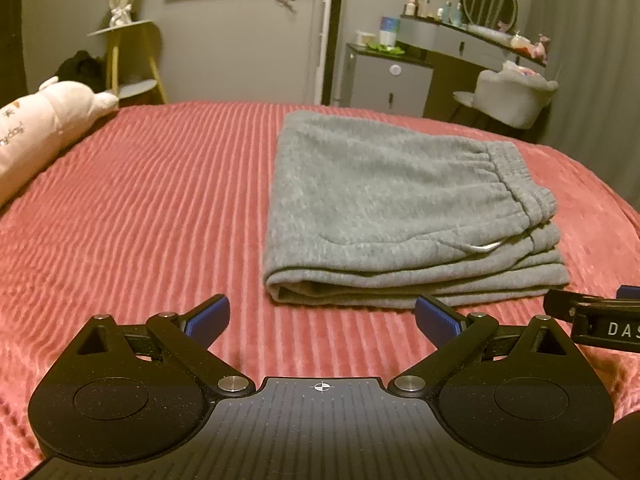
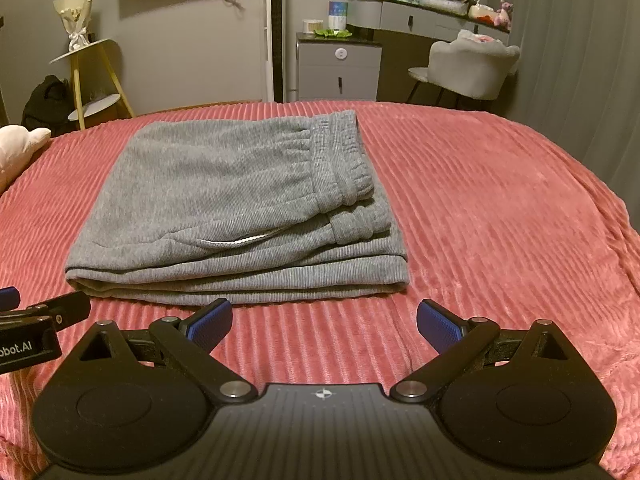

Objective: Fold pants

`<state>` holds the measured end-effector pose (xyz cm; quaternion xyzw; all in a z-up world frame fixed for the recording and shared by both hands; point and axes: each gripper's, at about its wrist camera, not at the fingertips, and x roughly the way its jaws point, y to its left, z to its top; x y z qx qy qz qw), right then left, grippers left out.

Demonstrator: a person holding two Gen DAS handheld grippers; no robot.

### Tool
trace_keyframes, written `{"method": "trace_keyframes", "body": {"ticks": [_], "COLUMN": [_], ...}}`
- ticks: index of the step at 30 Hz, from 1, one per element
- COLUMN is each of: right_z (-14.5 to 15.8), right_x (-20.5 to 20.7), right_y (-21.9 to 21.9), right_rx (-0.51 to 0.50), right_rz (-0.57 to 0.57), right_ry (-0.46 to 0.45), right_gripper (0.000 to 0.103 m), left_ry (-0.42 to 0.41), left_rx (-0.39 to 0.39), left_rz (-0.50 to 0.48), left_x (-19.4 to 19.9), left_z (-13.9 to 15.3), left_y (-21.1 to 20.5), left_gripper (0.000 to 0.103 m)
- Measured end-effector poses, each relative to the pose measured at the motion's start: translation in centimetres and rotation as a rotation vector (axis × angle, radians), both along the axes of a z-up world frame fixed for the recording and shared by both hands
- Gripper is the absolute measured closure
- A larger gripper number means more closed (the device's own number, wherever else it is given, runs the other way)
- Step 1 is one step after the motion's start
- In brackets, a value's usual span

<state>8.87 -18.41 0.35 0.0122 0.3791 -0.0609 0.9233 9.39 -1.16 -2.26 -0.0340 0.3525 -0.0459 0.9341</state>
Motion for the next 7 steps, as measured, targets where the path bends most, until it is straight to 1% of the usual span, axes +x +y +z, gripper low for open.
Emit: {"method": "trace_keyframes", "body": {"ticks": [4, 7], "right_z": [0.02, -0.01], "right_x": [0.04, 0.13], "right_y": [-0.09, -0.17], "right_rx": [0.002, 0.004], "right_rz": [0.0, 0.0], "right_ry": [0.002, 0.005], "right_gripper": [0.004, 0.004], "left_ry": [-0.008, -0.02], "left_rx": [0.011, 0.046], "left_rz": [-0.015, -0.026], "left_x": [-0.01, -0.03], "left_z": [-0.14, -0.22], "left_y": [-0.23, -0.62], "left_gripper": [0.001, 0.001]}}
